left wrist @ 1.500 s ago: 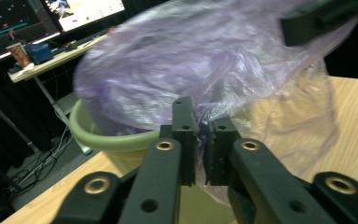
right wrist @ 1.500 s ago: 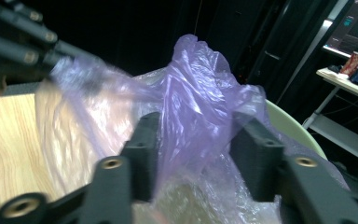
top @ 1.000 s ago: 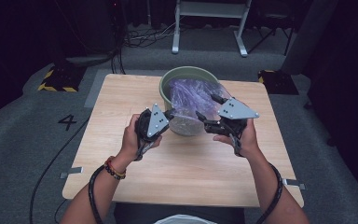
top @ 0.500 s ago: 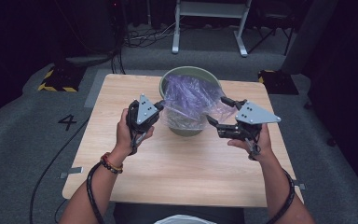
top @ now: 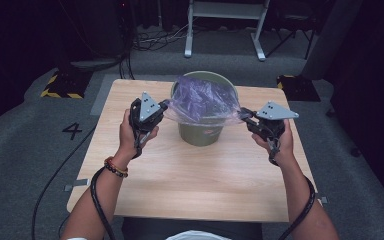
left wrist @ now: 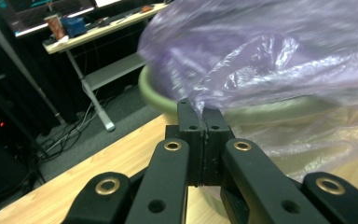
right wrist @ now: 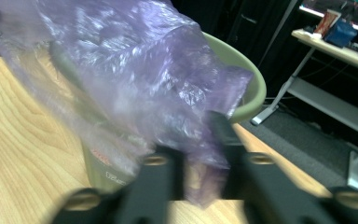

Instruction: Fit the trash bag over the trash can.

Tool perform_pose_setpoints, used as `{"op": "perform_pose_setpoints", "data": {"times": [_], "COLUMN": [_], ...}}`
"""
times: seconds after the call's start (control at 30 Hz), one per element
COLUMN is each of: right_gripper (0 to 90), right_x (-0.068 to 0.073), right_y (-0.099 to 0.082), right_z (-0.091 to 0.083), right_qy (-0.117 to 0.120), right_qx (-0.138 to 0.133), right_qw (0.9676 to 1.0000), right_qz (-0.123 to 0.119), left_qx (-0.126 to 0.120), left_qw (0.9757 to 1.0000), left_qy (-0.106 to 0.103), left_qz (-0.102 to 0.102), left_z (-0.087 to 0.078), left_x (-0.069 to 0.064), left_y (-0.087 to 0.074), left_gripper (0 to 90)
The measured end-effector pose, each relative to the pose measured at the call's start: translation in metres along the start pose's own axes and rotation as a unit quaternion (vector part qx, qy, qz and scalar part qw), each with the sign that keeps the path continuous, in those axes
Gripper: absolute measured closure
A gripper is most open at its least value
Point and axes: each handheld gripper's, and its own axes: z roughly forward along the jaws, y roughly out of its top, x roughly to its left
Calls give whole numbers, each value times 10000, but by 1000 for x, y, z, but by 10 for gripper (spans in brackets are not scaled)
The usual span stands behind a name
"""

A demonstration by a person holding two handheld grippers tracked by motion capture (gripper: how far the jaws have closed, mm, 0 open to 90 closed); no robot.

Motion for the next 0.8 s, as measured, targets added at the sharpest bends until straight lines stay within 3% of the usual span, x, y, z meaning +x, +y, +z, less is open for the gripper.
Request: {"op": "perform_pose_setpoints", "data": {"times": [0.03, 0.17, 0.4, 0.53, 0.57, 0.63, 0.67, 0.73, 0.8], "right_gripper": [875, 884, 864, 828, 807, 733, 662, 560, 463], "right_x": [-3, -15, -19, -21, -22, -21, -20, -18, -14], "right_y": [-1, -7, -27, -34, -35, -35, -35, -34, -33], "right_z": [1, 8, 26, 32, 33, 34, 33, 30, 26], "right_qy": [-27, -104, -139, -178, -200, -233, -247, -210, -244], "right_qx": [-15, -33, 177, 162, 141, 124, 83, -21, -41], "right_qw": [9999, 9985, 9964, 9951, 9950, 9951, 9955, 9958, 9972], "right_qz": [105, 534, 820, 957, 966, 954, 915, 888, 705], "left_qx": [12, 96, 412, 506, 525, 448, 302, 199, 99], "left_qw": [10000, 9985, 9958, 9957, 9959, 9964, 9969, 9981, 9986], "left_qy": [17, -176, -462, -390, -290, -217, -306, -275, -338], "left_qz": [-38, -510, -675, -667, -681, -687, -661, -523, -400], "left_z": [1, 11, 24, 28, 29, 28, 24, 17, 9], "left_x": [3, 18, 15, 15, 15, 16, 16, 16, 15], "left_y": [-1, -12, -38, -43, -43, -42, -41, -39, -37], "left_gripper": [894, 888, 839, 794, 742, 555, 520, 420, 367]}}
